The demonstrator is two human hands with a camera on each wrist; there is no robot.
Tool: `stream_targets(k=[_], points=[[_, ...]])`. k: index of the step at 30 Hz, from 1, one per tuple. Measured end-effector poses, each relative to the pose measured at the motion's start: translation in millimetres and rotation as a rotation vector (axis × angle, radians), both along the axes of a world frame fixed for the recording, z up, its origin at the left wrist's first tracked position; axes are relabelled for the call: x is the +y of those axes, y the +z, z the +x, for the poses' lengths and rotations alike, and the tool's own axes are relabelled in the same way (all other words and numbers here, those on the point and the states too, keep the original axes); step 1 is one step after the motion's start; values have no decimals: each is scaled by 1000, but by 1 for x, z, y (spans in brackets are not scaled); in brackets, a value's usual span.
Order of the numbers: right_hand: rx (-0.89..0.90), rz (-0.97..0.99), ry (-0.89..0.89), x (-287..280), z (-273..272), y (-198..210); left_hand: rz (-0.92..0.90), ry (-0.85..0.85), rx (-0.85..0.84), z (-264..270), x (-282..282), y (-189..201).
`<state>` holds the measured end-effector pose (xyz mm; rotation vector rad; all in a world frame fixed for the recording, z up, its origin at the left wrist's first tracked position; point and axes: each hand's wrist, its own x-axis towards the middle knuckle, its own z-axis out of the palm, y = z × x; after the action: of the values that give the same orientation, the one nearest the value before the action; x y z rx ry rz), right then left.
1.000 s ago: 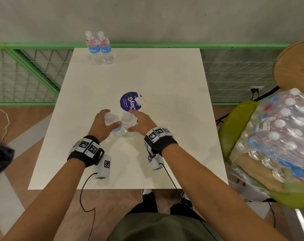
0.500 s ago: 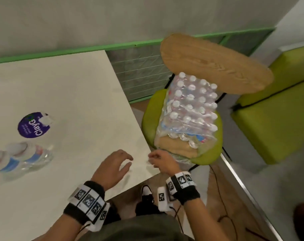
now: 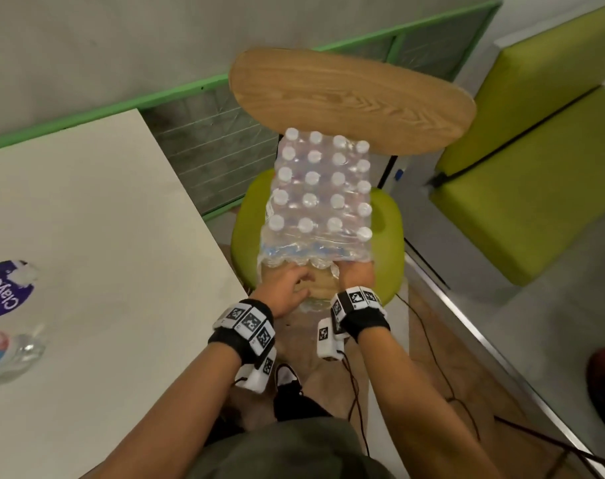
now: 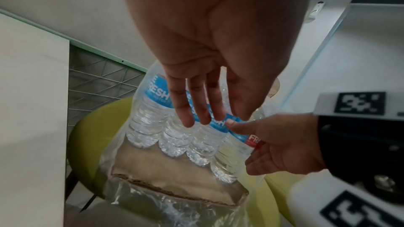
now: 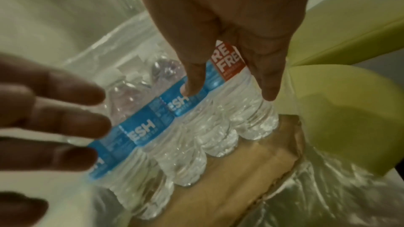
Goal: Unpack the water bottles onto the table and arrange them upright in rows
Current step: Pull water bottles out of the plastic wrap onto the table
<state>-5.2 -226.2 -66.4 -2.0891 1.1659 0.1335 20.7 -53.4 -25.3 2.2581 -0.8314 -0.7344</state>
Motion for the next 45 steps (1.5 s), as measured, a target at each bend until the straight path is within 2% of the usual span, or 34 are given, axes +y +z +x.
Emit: stream_targets(k=[4,6,9,11,14,19,21,23,25,27,29,31,33,37,40,43,45], points=[[-62,-92,-81,0,-5,0,3,33,-10,2,-4,4],[-62,-101,-68,1,-10,4,10,49,-1,3,-4,3],[-40,-64,-12,0,-17,18,1,77,16,4,-5,3],[-19,34,42,0,-25,27,-39,109,30,5,-9,6],[120,188,215,7,-42,35,-82,154,94,2,-16,7],[3,390,632,37,-54,52,-188,201,309,-1,-7,8],[44,477,686,40,-48,54,-230,228,317,4,6,11],[123,443,628,31,-33,50,-261,273,328,10,20,13],[173,248,490,15,-16,46,-256,303,336,16,32,16],[126,165,335,7,-3,52,-248,311,339,22,43,17],[32,208,220,8,7,58,-246,319,325,25,51,19],[-18,182,259,11,13,59,-233,331,307,28,59,18],[6,142,306,14,10,57,-212,350,294,30,67,15],[47,104,226,12,-4,59,-187,377,263,30,89,17],[70,149,355,15,-19,62,-179,458,225,27,110,22],[190,137,659,37,-28,66,-170,521,209,22,142,29],[196,162,850,67,-26,73,-173,585,207,17,170,32]])
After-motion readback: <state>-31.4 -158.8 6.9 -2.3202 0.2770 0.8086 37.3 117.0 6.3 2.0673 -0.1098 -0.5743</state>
